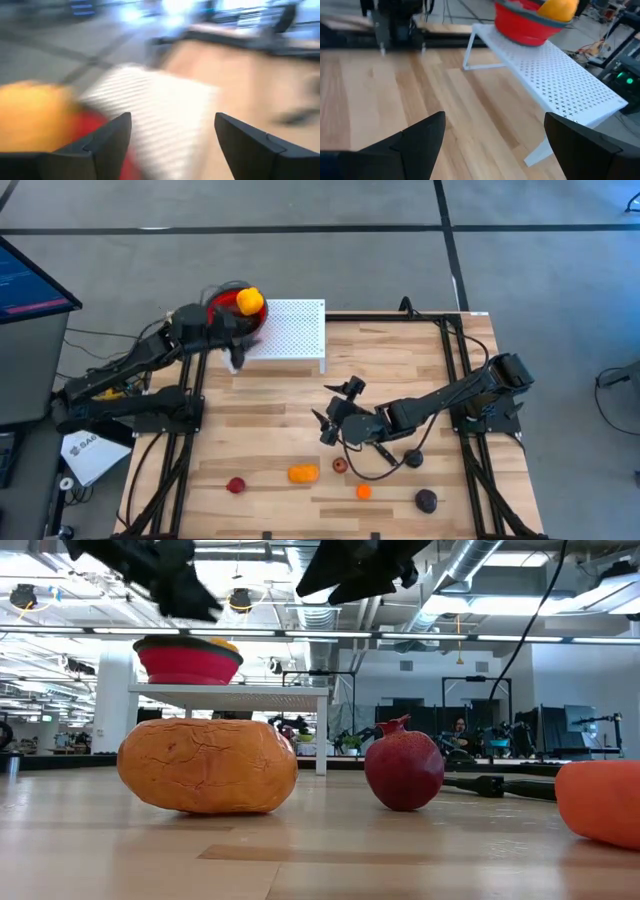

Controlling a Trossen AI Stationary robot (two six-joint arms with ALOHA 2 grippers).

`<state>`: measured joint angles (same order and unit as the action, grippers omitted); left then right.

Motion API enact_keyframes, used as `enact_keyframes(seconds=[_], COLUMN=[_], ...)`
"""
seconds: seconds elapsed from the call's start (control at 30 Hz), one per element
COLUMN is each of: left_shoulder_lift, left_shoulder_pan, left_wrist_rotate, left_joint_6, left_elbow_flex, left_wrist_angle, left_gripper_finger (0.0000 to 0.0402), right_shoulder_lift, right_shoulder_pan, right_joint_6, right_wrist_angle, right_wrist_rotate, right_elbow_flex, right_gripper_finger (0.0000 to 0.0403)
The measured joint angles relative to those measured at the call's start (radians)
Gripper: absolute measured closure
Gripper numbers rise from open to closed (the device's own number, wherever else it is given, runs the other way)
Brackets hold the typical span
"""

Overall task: Pick & Place Fruit
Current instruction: Put the right red pomegranate into the red strainer bowl on the shelf

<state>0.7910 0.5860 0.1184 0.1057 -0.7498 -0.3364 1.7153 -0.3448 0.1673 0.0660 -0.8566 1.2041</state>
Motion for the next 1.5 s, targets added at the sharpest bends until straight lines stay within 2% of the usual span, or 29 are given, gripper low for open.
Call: enact_keyframes(seconds=[0.1,0.2,0.3,0.37,0.47,0.57,0.67,0.77,0.93,1.07,1.23,1.37,1.5], left_shoulder_lift=[0.000,0.000,0.002,0.009,0.033,0.070,0.123,0.183,0.284,0.342,0.370,0.371,0.371], left_shoulder_pan=[-0.128,-0.319,-0.515,-0.628,-0.762,-0.848,-0.891,-0.902,-0.899,-0.896,-0.888,-0.886,-0.886], left_wrist_rotate=[0.124,0.120,0.036,-0.040,-0.153,-0.238,-0.289,-0.296,-0.301,-0.307,-0.313,-0.313,-0.313], left_joint_6=[-0.018,-0.038,-0.063,-0.088,-0.122,-0.156,-0.196,-0.228,-0.246,-0.246,-0.244,-0.243,-0.242], left_elbow_flex=[0.000,0.023,0.083,0.128,0.205,0.277,0.342,0.387,0.413,0.415,0.415,0.415,0.415], left_wrist_angle=[0.006,0.044,0.137,0.229,0.355,0.515,0.678,0.825,0.964,1.028,1.050,1.056,1.057], left_gripper_finger=[0.0139,0.0151,0.0162,0.0168,0.0175,0.0179,0.0182,0.0183,0.0183,0.0183,0.0183,0.0183,0.0183], right_shoulder_lift=[0.000,0.000,0.000,0.000,0.000,0.007,0.012,0.038,0.133,0.202,0.216,0.197,0.163], right_shoulder_pan=[-0.010,-0.015,-0.023,-0.029,-0.048,-0.061,-0.062,-0.059,-0.051,-0.052,-0.054,-0.054,-0.049], right_joint_6=[-0.024,-0.034,-0.042,-0.020,0.023,0.047,0.052,0.054,0.035,0.061,0.111,0.131,0.133], right_wrist_angle=[0.085,0.190,0.171,0.116,0.055,0.006,-0.072,-0.133,-0.219,-0.249,-0.275,-0.241,-0.222], right_wrist_rotate=[0.046,0.237,0.488,0.618,0.672,0.699,0.731,0.739,0.826,0.837,0.832,0.831,0.833], right_elbow_flex=[0.000,0.000,-0.031,-0.073,-0.135,-0.196,-0.253,-0.285,-0.288,-0.289,-0.286,-0.287,-0.288], right_gripper_finger=[0.0069,0.0070,0.0075,0.0079,0.0083,0.0083,0.0084,0.0084,0.0084,0.0086,0.0105,0.0136,0.0184])
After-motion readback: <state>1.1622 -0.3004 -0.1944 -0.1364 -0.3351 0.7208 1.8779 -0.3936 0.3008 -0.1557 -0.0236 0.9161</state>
